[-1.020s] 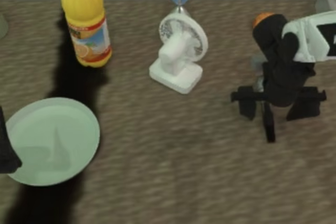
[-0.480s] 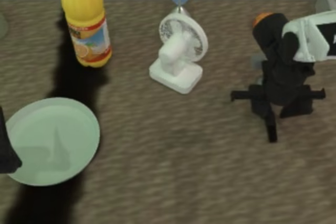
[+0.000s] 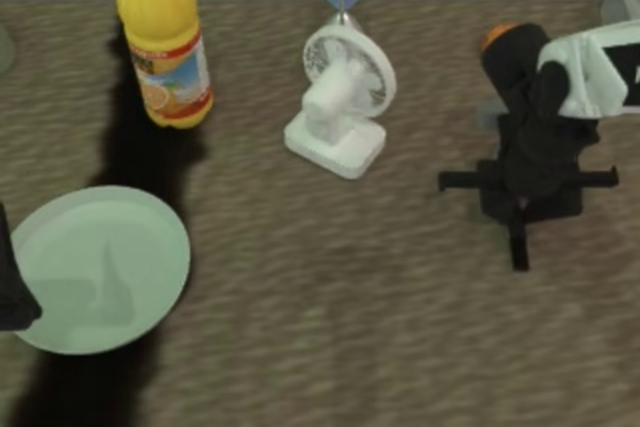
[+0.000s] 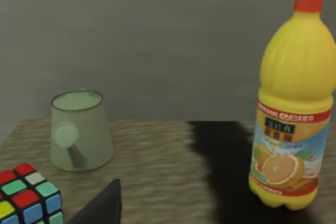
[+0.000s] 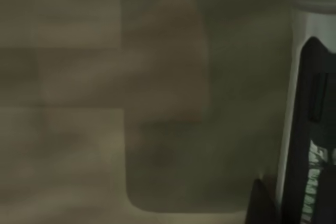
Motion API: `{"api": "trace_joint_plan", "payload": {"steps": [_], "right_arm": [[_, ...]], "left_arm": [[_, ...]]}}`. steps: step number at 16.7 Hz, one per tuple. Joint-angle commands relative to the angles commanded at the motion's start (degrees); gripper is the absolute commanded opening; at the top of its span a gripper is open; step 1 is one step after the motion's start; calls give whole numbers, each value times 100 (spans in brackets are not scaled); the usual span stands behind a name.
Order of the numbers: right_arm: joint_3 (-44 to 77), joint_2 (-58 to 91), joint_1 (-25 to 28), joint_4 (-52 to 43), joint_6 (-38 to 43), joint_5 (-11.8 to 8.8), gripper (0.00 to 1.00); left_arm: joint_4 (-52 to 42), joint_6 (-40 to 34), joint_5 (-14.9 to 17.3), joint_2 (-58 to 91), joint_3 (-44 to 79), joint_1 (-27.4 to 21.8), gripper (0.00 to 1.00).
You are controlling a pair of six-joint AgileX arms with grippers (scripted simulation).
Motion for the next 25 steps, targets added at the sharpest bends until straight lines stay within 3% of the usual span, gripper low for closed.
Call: {"api": "trace_joint_plan", "payload": {"steps": [3,6,19,22,25], "right_arm": [[-118,-91,9,542,-125,-190,0],[-370,-270,1,1548,-332,-522,0],[-2259,-1640,-67,7893,-1609,-2480,0],[-2489,-1951,-81,8612,-1814,-2746,0],[-2547,-2048,-87,8788,-1871,-2814,0]], "left_arm": [[0,0,0,0,0,0,100],[0,0,0,0,0,0,100],[0,0,0,0,0,0,100],[0,0,0,0,0,0,100],[0,0,0,0,0,0,100]]}}
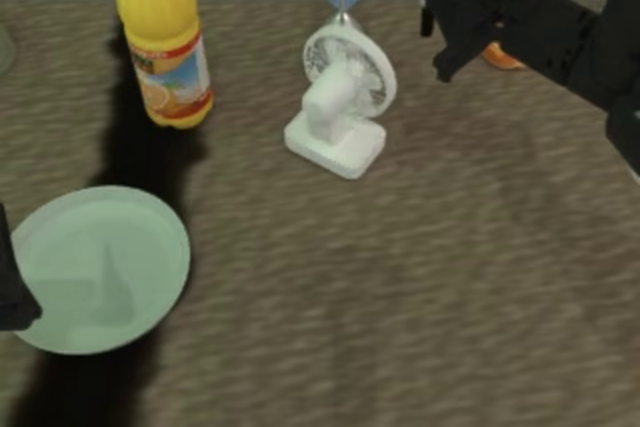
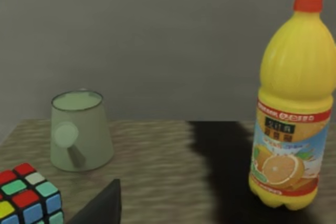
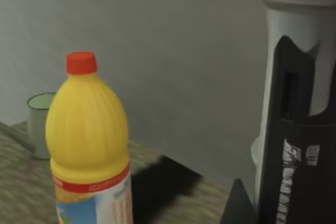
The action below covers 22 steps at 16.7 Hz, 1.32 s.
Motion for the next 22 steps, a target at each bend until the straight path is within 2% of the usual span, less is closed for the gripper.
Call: {"api": "trace_joint_plan", "payload": {"steps": [4,5,7,12,14,15,22], "right_arm": [[19,3,47,-22,15,24,0],[-12,-71,118,-56,17,92,0],[-126,-349,388,-184,22,367,0],[-543,-1354,1410,-651,46,1330,0],[-651,-1640,1696,-772,49,1595,0],[-671,-1694,1751,-796,50,1649,0],[-672,-1699,1755,-798,50,1654,0]], "left_arm": [[0,0,0,0,0,0,100],[0,0,0,0,0,0,100],[0,0,0,0,0,0,100],[0,0,0,0,0,0,100],[0,0,0,0,0,0,100],[0,0,0,0,0,0,100],[0,0,0,0,0,0,100]]}}
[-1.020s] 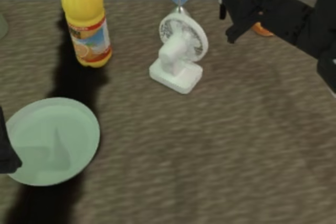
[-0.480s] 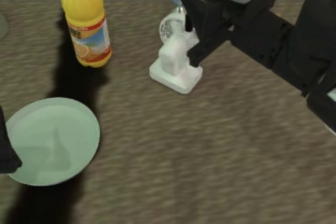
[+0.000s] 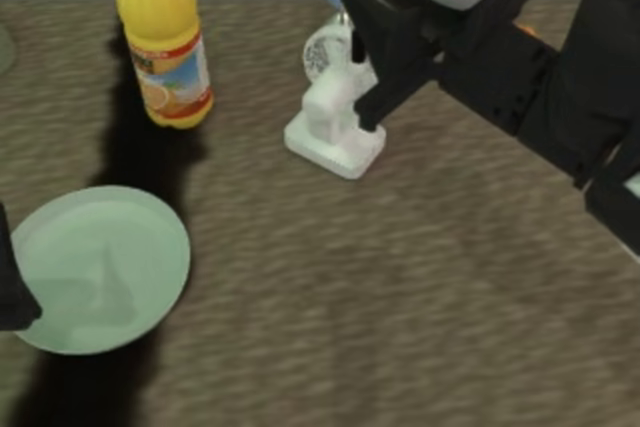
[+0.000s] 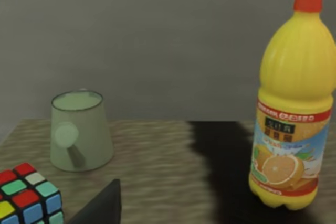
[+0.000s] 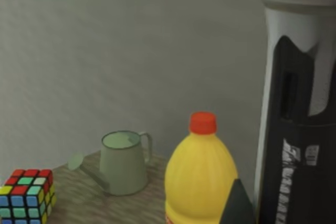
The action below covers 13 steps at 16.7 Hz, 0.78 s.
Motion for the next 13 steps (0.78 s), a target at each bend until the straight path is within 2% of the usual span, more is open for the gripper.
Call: {"api": "trace_joint_plan", "payload": {"steps": [4,6,9,13], "right_arm": [[-1,-1,2,0,-1,1,0],[-1,-1,2,0,-1,1,0],[-1,-1,2,0,-1,1,0],[-1,-1,2,0,-1,1,0]], "left_arm": [[2,1,8,8,7,-3,100],[50,15,189,197,164,-60,100],[226,60,792,935,712,-232,100],[647,154,1958,2654,1869,-547,100]]}}
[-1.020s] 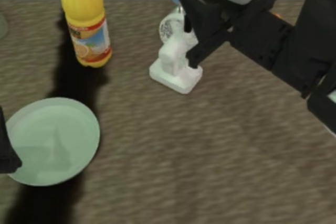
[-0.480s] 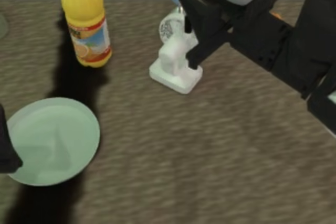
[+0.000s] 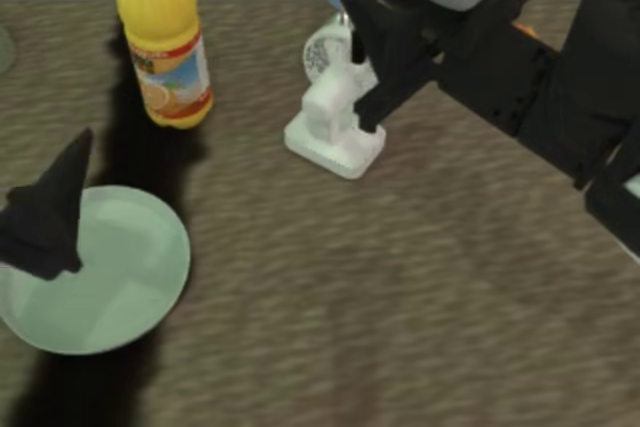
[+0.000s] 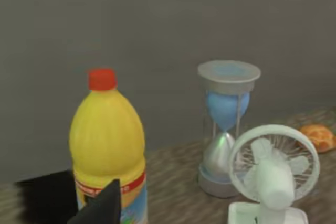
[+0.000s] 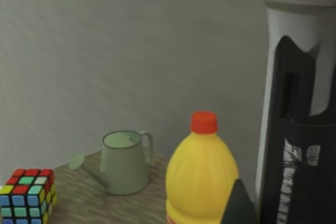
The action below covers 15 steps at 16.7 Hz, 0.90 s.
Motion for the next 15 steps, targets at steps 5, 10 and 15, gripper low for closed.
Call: {"api": "trace_joint_plan", "payload": {"steps": [5,10,15], "right_arm": [[0,0,0,0,0,0,0],[0,0,0,0,0,0,0],[0,0,0,0,0,0,0]], "left_arm": [[662,173,1586,2448,1646,-436,100],[1112,317,2796,4217,2857,-775,100],[1215,344,3194,4771,3211,-881,100]]}}
